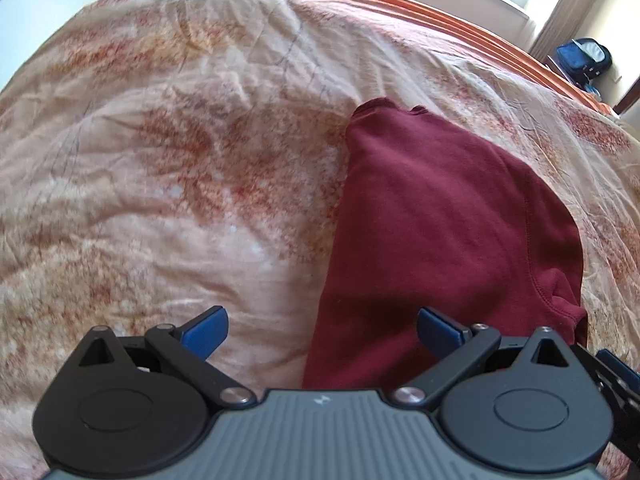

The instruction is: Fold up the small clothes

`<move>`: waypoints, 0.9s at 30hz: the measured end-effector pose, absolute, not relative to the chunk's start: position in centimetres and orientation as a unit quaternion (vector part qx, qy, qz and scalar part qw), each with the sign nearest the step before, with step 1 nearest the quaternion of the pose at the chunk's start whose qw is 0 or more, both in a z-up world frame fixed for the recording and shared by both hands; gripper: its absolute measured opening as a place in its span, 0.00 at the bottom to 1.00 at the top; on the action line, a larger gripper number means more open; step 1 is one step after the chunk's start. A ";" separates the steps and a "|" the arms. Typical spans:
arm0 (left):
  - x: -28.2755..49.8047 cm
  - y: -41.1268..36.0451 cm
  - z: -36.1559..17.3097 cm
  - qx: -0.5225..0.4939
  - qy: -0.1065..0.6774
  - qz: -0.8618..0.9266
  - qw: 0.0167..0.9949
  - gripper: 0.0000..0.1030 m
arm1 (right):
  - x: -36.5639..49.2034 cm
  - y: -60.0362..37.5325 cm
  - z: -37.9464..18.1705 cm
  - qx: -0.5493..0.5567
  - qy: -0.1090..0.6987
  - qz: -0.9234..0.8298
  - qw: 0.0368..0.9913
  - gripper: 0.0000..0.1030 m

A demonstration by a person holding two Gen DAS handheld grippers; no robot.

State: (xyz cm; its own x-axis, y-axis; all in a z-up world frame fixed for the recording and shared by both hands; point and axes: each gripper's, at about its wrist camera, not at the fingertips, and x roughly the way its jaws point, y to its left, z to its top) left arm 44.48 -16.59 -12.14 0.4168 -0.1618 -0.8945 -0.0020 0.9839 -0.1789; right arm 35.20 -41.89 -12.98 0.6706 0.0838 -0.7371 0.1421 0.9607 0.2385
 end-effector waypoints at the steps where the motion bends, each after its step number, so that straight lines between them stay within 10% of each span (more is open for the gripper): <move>1: 44.5 -16.7 -12.0 -0.072 0.534 -0.049 0.841 0.99 | 35.2 -41.9 -12.9 0.142 0.403 -0.016 0.904 0.77; 9: 44.8 -17.2 -12.1 -0.050 0.531 -0.053 0.844 0.99 | 34.9 -41.7 -13.7 0.155 0.419 -0.008 0.895 0.43; 12: 44.8 -16.9 -12.9 -0.047 0.539 -0.051 0.839 0.99 | 34.8 -41.7 -14.3 0.153 0.431 -0.014 0.889 0.06; 27: 44.4 -15.3 -16.0 -0.063 0.579 -0.054 0.811 1.00 | 34.0 -41.5 -17.9 0.132 0.470 -0.037 0.872 0.05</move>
